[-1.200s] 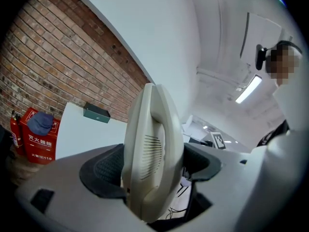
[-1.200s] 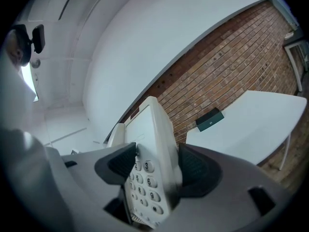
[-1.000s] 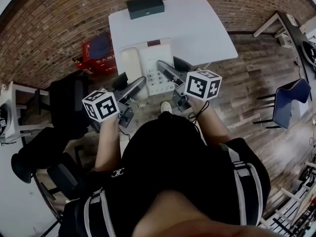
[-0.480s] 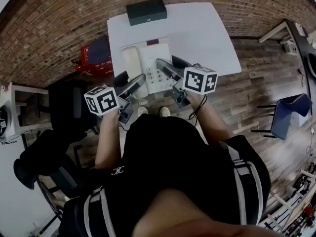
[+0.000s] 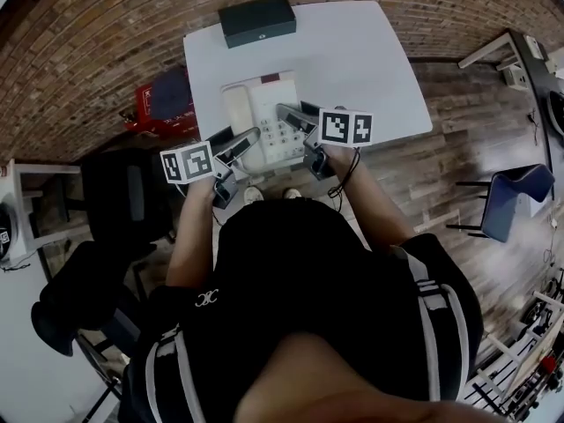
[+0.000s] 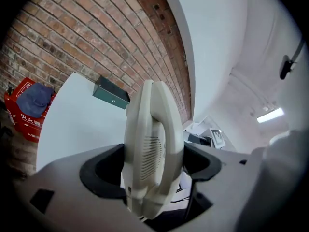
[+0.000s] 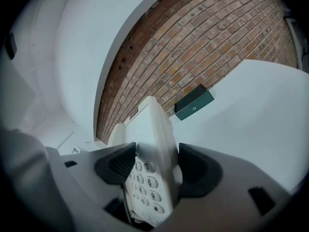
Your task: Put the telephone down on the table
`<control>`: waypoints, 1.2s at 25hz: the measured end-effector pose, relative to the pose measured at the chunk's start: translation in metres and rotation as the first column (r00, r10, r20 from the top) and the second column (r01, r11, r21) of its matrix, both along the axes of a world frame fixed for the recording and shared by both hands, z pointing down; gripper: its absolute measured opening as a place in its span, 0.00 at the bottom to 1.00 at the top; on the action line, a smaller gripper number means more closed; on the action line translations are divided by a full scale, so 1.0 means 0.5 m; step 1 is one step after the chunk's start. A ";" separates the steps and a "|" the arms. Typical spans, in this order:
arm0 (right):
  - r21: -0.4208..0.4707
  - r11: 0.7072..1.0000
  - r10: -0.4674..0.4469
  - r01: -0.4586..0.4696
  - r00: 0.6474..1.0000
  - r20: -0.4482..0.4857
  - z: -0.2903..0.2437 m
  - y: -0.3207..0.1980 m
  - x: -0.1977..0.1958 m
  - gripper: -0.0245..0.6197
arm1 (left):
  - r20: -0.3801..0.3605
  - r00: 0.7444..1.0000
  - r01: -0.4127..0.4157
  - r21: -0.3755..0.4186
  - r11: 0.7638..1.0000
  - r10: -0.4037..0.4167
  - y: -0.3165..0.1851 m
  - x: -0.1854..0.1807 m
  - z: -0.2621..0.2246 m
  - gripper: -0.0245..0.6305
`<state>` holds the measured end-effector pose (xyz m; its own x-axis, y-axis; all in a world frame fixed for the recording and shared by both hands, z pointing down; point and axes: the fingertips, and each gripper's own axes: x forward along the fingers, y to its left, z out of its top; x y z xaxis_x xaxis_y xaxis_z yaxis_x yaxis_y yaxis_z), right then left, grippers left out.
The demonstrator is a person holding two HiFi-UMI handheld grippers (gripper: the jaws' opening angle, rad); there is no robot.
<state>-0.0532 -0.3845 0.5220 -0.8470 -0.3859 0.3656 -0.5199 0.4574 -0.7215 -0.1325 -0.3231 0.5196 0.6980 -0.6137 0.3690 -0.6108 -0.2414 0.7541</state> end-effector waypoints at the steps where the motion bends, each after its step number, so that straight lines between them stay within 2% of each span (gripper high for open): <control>1: -0.013 1.000 -0.001 0.001 1.000 -0.011 0.015 -0.008 -0.003 0.40 | -0.010 1.000 -0.001 -0.017 1.000 0.001 -0.009 -0.002 0.014 0.60; 8: -0.101 0.995 0.006 -0.014 0.997 -0.077 0.121 -0.076 -0.008 0.40 | -0.067 0.998 -0.030 -0.126 0.992 0.022 -0.078 -0.009 0.121 0.60; 15: -0.205 0.979 -0.024 0.002 0.994 -0.105 0.226 -0.108 -0.012 0.40 | -0.104 0.994 -0.067 -0.238 0.969 0.044 -0.105 -0.011 0.220 0.60; 22: -0.276 0.961 -0.015 -0.016 0.994 -0.110 0.292 -0.109 -0.012 0.40 | -0.115 0.992 -0.077 -0.307 0.949 0.043 -0.111 -0.014 0.277 0.60; 30: -0.305 0.952 -0.004 -0.033 0.993 -0.121 0.327 -0.119 -0.015 0.40 | -0.120 0.992 -0.080 -0.338 0.938 0.042 -0.122 -0.018 0.308 0.60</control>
<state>-0.0605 -0.4439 0.6855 -0.7855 -0.2518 0.5653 -0.6150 0.2162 -0.7583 -0.1417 -0.3843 0.6738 0.7782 -0.4188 0.4680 -0.5120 0.0086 0.8590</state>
